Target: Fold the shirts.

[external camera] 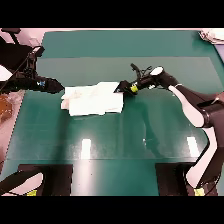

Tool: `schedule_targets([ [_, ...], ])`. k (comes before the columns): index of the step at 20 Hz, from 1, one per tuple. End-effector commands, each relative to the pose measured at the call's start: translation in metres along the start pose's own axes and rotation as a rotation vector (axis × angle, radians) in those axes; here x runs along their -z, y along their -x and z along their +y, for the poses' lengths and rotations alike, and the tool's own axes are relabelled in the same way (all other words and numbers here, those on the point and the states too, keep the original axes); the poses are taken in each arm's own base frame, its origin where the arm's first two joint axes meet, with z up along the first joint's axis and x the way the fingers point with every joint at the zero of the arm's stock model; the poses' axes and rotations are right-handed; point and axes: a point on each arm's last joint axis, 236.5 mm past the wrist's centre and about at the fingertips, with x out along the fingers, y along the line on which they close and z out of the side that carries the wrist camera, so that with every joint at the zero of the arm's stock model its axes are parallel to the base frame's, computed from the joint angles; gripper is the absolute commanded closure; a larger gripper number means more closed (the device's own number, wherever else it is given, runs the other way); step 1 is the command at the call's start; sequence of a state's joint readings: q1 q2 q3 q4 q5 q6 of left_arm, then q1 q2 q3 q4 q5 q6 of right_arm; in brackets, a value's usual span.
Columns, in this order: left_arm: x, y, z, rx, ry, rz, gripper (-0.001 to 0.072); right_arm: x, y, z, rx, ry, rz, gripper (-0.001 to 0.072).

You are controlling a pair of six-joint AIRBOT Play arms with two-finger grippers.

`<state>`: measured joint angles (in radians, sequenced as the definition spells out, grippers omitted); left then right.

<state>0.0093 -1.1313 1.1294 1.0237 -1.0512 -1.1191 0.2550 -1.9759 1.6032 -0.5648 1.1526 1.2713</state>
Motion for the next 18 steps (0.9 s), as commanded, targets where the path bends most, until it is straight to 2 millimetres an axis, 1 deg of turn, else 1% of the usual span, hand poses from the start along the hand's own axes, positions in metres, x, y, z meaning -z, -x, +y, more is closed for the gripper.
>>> schedule_targets([
  [1, 0.002, 0.001, -0.003, 0.012, 0.001, 0.01, 0.0684, 0.004, -0.022, 0.025, -0.022, 0.024, 0.053, 0.0043],
  [2, 0.003, 0.001, -0.004, 0.015, 0.001, 0.015, 0.0685, 0.004, -0.025, 0.032, -0.025, 0.033, 0.054, 0.0148],
  [4, 0.005, 0.001, -0.005, 0.017, 0.008, 0.019, 0.0685, 0.003, -0.025, 0.048, -0.036, 0.052, 0.057, 0.0687],
  [5, 0.005, 0.001, -0.006, 0.022, 0.011, 0.021, 0.0684, 0.003, -0.022, 0.058, -0.046, 0.068, 0.06, 0.0697],
  [6, 0.007, 0.001, -0.008, 0.03, 0.016, 0.029, 0.0685, 0.001, -0.016, 0.072, -0.057, 0.099, 0.055, 0.0698],
  [7, 0.01, 0.001, -0.009, 0.037, 0.026, 0.042, 0.0684, -0.004, -0.006, 0.087, -0.069, 0.133, 0.041, 0.0698],
  [8, 0.012, 0.001, -0.012, 0.046, 0.044, 0.053, 0.0684, -0.01, 0.008, 0.109, -0.083, 0.165, 0.018, 0.0698],
  [9, 0.014, 0.002, -0.016, 0.063, 0.056, 0.062, 0.0684, -0.021, 0.027, 0.127, -0.092, 0.175, -0.026, 0.0698],
  [10, 0.015, 0.002, -0.02, 0.081, 0.067, 0.068, 0.0685, -0.034, 0.052, 0.146, -0.098, 0.175, -0.085, 0.0698],
  [11, 0.017, 0.003, -0.026, 0.105, 0.085, 0.076, 0.0684, -0.052, 0.081, 0.161, -0.097, 0.173, -0.164, 0.0698],
  [12, 0.018, 0.004, -0.032, 0.129, 0.098, 0.082, 0.0684, -0.068, 0.112, 0.168, -0.08, 0.156, -0.244, 0.0699],
  [13, 0.018, 0.005, -0.038, 0.155, 0.107, 0.087, 0.0684, -0.084, 0.15, 0.171, -0.066, 0.132, -0.334, 0.0699],
  [14, 0.02, 0.006, -0.044, 0.178, 0.115, 0.094, 0.0684, -0.099, 0.187, 0.169, -0.066, 0.096, -0.424, 0.0699],
  [15, 0.022, 0.007, -0.049, 0.202, 0.122, 0.106, 0.0685, -0.112, 0.228, 0.16, -0.077, 0.025, -0.52, 0.0699],
  [16, 0.024, 0.008, -0.055, 0.225, 0.128, 0.116, 0.0684, -0.121, 0.267, 0.145, -0.082, -0.051, -0.607, 0.0699],
  [18, 0.03, 0.011, -0.063, 0.261, 0.135, 0.147, 0.0685, -0.128, 0.348, 0.103, -0.07, -0.184, -0.762, 0.0699],
])
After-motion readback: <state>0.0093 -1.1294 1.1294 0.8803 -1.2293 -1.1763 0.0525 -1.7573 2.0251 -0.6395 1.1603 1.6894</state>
